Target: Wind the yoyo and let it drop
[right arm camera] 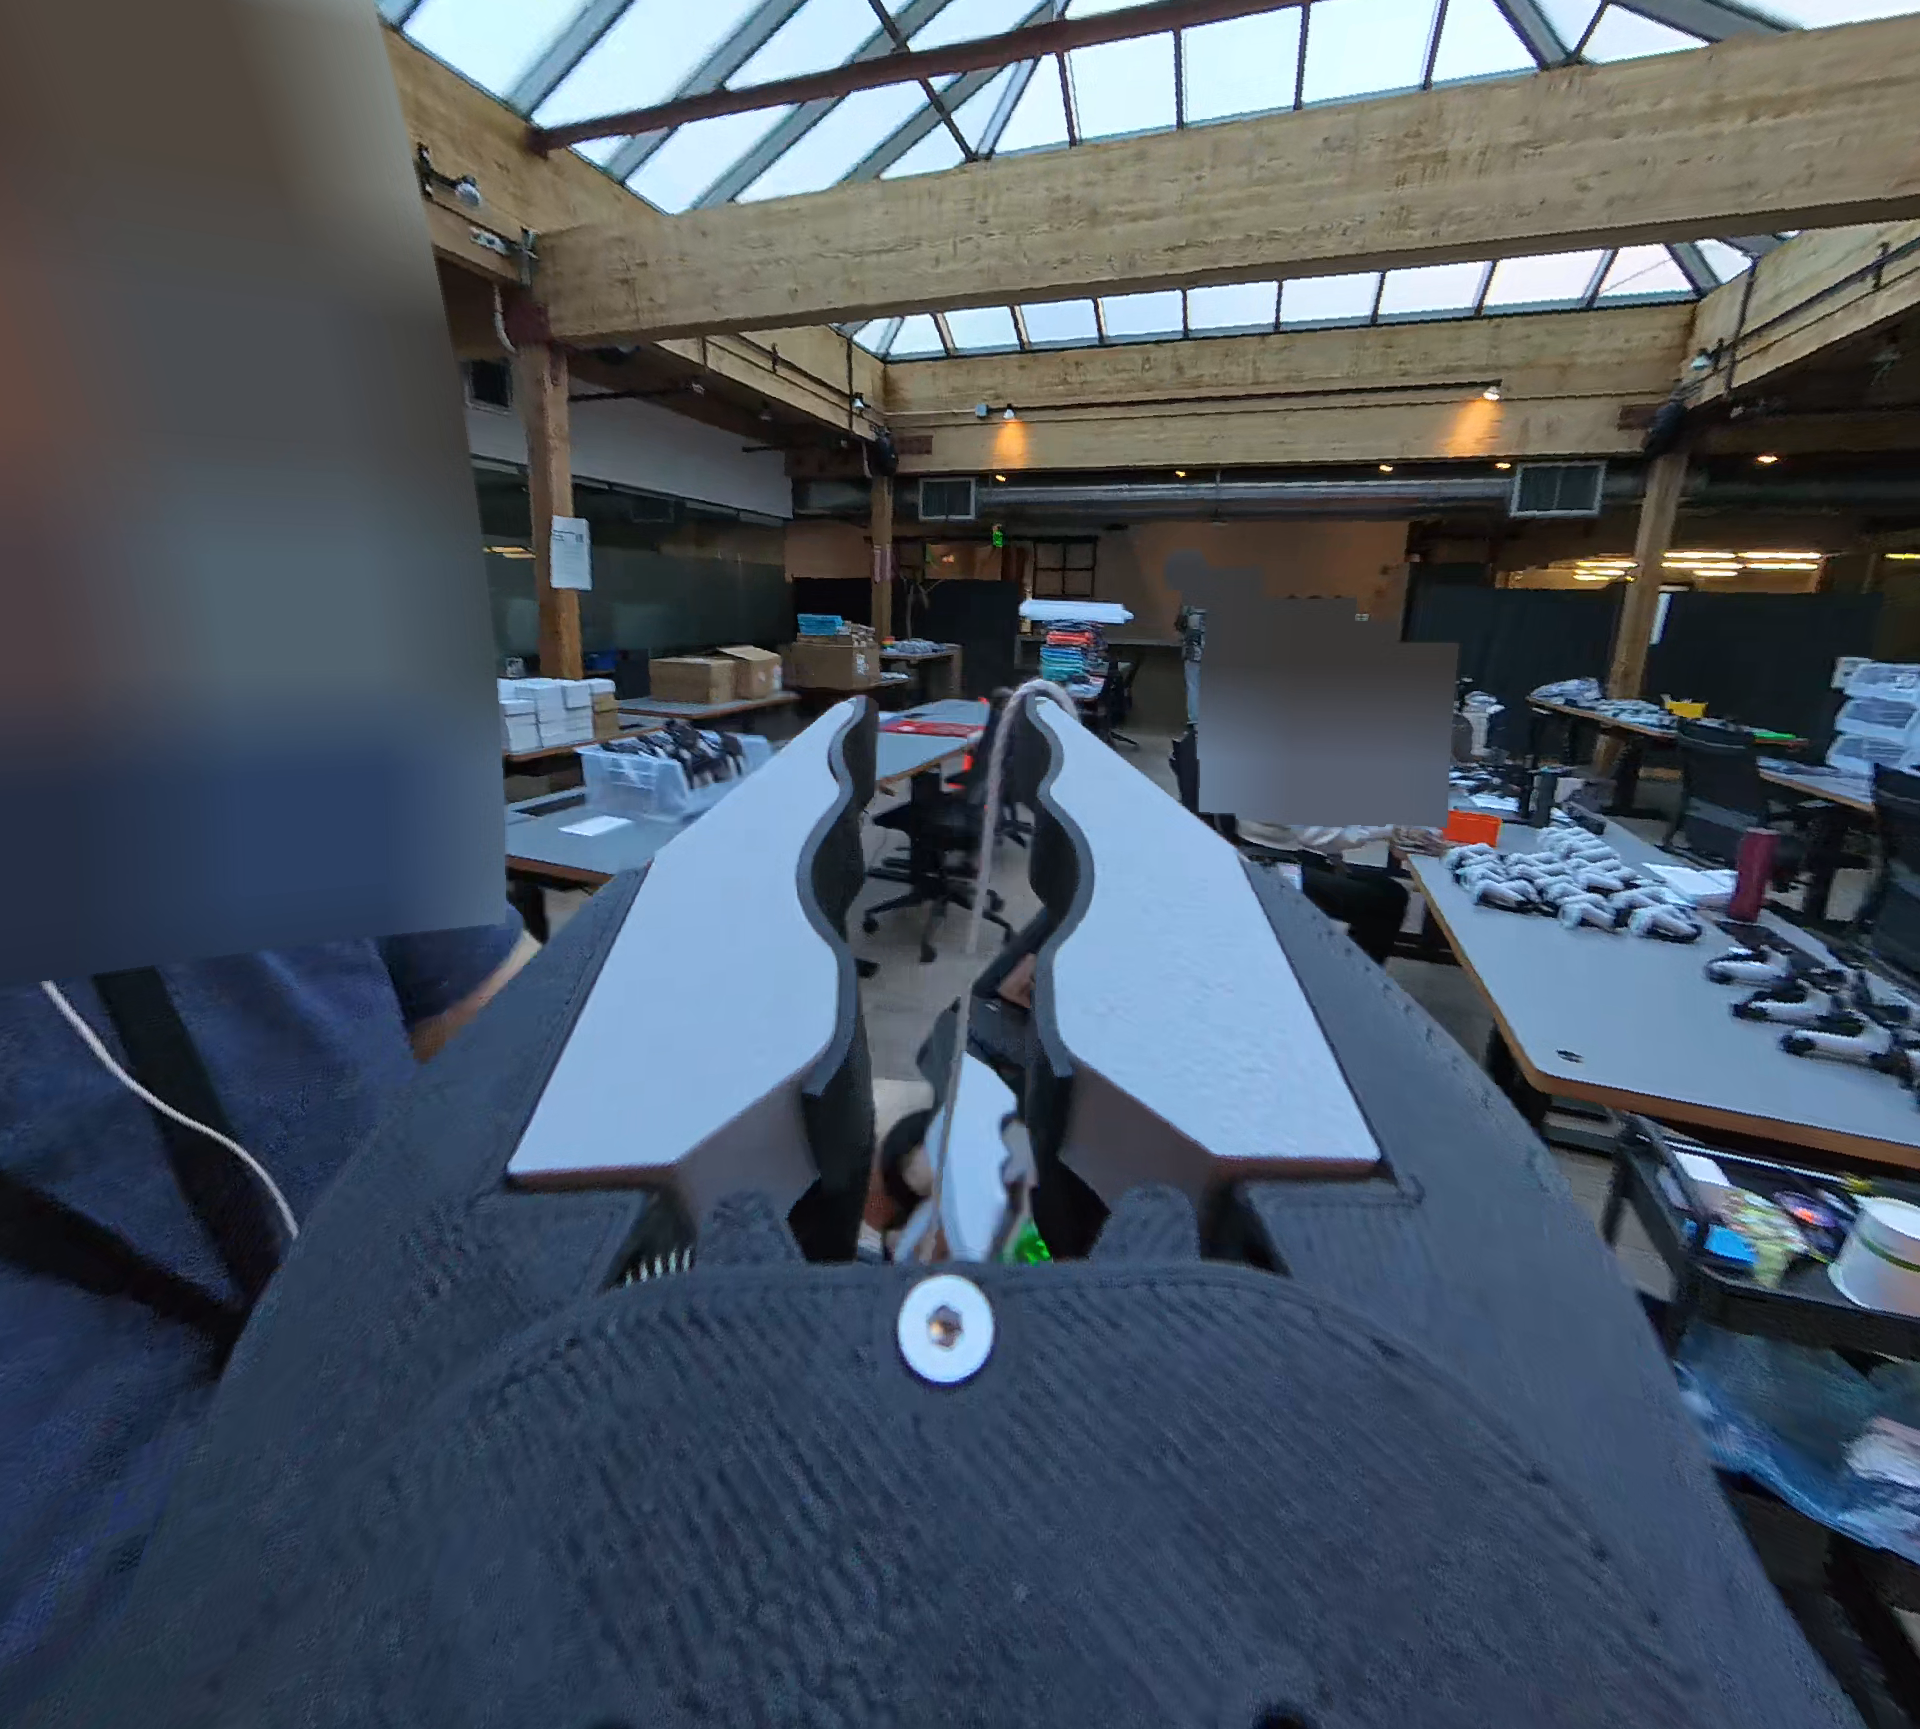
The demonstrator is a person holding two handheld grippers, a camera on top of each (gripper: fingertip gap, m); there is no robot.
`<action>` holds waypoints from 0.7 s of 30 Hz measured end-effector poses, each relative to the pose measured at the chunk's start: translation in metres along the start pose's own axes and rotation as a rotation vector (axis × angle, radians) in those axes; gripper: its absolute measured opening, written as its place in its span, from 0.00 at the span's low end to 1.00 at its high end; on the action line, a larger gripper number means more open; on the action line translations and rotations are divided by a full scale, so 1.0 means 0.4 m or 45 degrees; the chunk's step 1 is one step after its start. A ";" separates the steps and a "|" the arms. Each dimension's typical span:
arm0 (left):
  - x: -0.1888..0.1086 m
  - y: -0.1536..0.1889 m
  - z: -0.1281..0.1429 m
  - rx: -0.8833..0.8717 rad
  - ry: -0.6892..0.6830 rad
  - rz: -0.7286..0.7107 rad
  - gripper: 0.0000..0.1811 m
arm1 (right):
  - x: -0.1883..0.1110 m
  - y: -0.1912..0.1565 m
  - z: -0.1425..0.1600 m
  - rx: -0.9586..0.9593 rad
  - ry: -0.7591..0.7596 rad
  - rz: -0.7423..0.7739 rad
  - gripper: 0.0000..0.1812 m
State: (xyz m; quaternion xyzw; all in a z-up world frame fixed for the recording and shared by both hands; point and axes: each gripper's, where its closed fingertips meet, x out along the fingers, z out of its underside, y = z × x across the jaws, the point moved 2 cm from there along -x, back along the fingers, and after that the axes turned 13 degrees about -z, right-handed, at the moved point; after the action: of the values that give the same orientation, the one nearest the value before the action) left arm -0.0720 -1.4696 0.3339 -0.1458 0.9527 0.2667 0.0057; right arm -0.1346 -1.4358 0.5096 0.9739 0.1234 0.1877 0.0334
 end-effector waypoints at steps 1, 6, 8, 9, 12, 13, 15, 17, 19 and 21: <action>0.003 0.011 0.008 -0.001 -0.009 0.018 0.32 | -0.003 0.010 0.008 -0.030 -0.052 0.031 0.10; 0.004 0.085 0.033 0.038 -0.051 0.138 0.33 | -0.030 0.062 0.067 -0.169 -0.347 0.181 0.00; 0.004 0.113 0.051 0.069 -0.102 0.168 0.33 | -0.041 0.073 0.071 -0.199 -0.377 0.211 0.00; 0.004 0.125 0.059 0.082 -0.122 0.179 0.33 | -0.041 0.068 0.072 -0.189 -0.381 0.178 0.00; 0.004 0.161 0.081 0.087 -0.177 0.237 0.33 | -0.046 0.072 0.067 -0.139 -0.391 0.143 0.00; 0.003 0.172 0.087 0.089 -0.187 0.261 0.33 | -0.051 0.075 0.068 -0.113 -0.400 0.125 0.00; -0.002 0.196 0.096 0.096 -0.196 0.316 0.33 | -0.071 0.092 0.075 -0.052 -0.412 0.121 0.00; -0.010 0.220 0.099 0.096 -0.195 0.374 0.33 | -0.097 0.107 0.092 0.043 -0.404 0.096 0.00; -0.023 0.247 0.094 0.086 -0.172 0.450 0.33 | -0.121 0.107 0.111 0.175 -0.340 0.018 0.00; -0.038 0.271 0.079 0.057 -0.130 0.520 0.33 | -0.135 0.071 0.128 0.364 -0.233 -0.184 0.00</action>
State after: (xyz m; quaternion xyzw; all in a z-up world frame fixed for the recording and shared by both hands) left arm -0.0899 -1.3611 0.3630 0.0643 0.9665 0.2483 0.0032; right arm -0.1578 -1.4777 0.4459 0.9703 0.2151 0.0761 -0.0808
